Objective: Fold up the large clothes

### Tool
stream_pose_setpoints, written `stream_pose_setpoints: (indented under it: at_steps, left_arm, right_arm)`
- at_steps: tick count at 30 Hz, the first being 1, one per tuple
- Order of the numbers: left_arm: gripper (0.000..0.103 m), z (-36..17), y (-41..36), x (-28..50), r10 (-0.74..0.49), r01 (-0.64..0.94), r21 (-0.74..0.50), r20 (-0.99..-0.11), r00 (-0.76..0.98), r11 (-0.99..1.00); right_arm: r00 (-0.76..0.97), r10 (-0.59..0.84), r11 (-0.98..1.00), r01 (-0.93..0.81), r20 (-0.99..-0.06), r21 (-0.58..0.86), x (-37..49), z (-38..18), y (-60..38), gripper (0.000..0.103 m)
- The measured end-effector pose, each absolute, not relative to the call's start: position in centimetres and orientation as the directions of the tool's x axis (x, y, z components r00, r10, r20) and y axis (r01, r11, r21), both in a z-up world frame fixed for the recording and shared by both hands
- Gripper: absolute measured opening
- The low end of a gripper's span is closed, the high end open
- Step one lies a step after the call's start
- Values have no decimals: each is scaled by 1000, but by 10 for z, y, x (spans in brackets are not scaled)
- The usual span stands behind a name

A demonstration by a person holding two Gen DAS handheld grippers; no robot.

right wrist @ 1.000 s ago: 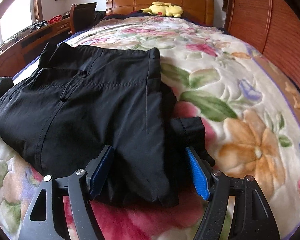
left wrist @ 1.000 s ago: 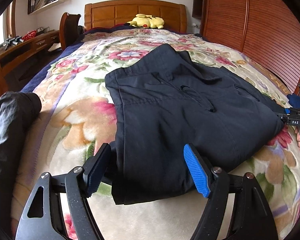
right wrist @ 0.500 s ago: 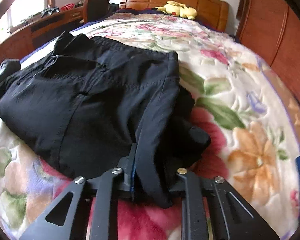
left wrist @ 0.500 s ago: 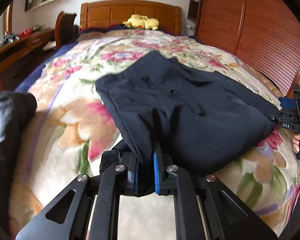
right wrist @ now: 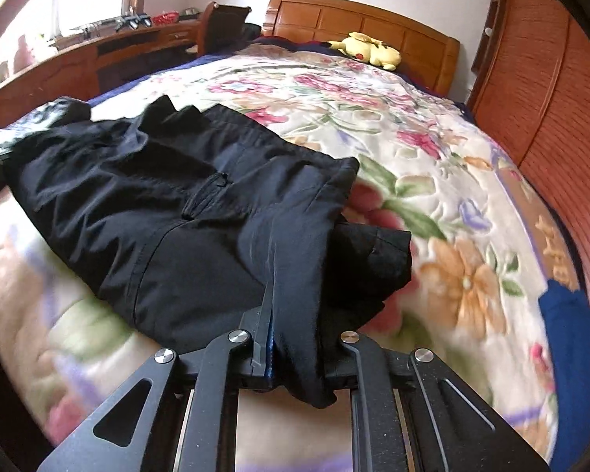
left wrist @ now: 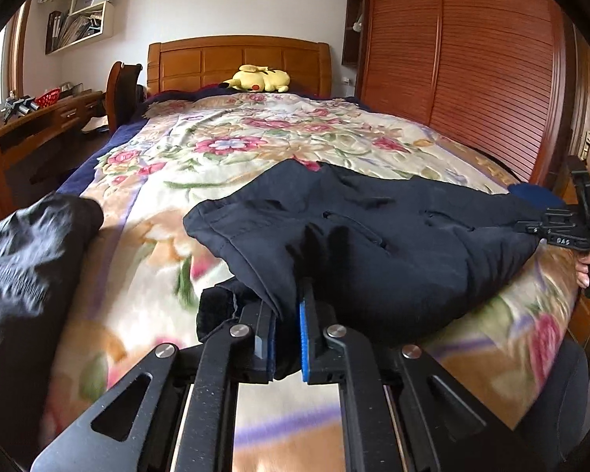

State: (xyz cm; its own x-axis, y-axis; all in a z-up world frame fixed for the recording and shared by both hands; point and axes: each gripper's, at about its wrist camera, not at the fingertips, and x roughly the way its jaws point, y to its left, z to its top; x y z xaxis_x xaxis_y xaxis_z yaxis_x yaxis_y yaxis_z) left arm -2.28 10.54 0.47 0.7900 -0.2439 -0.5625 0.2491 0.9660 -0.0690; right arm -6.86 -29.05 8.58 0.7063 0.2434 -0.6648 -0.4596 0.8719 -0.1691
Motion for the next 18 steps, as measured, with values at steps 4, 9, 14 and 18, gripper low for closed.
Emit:
stream_pose_setpoints:
  at_steps: [4,9,14,18]
  left_arm:
    - [10,2,105,-36,-242,245,-72,-564,789,967]
    - [14,-2,106,-31,-229,233,-68,-574,786,970]
    - [21,2,108,-30,-222,235,-50,-560,798,971]
    - [38,6,110,-30,-200,215,-34,-536,820,976]
  right_arm:
    - [695,244,877,-456,-676,-152,-89,83,-301,16]
    - [709,214,905,-403,-672,-137,-78,92,-305,28]
    - [772,207,917,-368,-601,-156,-78,119,-301,42]
    - [791,218,909,-377,-572,-175,-69,135,-283,45]
